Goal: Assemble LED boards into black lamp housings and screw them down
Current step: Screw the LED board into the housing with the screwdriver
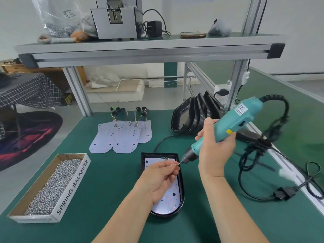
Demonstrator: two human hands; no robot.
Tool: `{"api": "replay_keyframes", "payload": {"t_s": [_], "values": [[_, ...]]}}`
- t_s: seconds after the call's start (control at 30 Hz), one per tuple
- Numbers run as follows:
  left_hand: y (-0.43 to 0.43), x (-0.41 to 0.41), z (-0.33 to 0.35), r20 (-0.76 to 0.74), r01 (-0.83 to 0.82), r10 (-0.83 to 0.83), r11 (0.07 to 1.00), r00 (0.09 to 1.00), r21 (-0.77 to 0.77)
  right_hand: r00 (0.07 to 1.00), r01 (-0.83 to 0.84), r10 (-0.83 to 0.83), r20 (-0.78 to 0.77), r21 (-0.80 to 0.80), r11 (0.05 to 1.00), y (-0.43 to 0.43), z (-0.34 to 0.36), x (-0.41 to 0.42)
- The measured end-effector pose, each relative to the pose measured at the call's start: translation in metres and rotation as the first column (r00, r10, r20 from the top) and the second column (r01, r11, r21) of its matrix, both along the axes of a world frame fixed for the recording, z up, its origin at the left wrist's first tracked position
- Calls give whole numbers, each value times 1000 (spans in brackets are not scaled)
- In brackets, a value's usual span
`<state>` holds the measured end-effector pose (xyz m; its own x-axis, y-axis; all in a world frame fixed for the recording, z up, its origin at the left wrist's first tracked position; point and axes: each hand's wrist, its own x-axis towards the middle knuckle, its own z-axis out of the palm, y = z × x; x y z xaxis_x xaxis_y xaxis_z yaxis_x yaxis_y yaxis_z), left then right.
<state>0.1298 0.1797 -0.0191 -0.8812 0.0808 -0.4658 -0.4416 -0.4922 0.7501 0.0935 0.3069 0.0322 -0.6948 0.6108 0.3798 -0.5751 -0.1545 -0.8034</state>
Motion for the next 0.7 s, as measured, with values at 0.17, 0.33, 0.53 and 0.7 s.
{"api": "replay_keyframes", "payload": {"t_s": [0.17, 0.33, 0.53, 0.7], "values": [[-1, 0, 0, 5, 2, -2, 1000, 1000, 14, 1000, -9, 9, 10, 13, 1000, -5, -5, -4], [-3, 0, 0, 11, 3, -3, 999, 1000, 33, 999, 36, -36, 0, -3, 999, -5, -1, -5], [-4, 1, 0, 15, -5, 4, 999, 1000, 34, 1000, 13, -13, 11, 10, 1000, -6, -4, -6], [-3, 1, 1, 18, -12, 11, 999, 1000, 39, 1000, -3, 3, 16, 9, 1000, -6, -5, -8]]}}
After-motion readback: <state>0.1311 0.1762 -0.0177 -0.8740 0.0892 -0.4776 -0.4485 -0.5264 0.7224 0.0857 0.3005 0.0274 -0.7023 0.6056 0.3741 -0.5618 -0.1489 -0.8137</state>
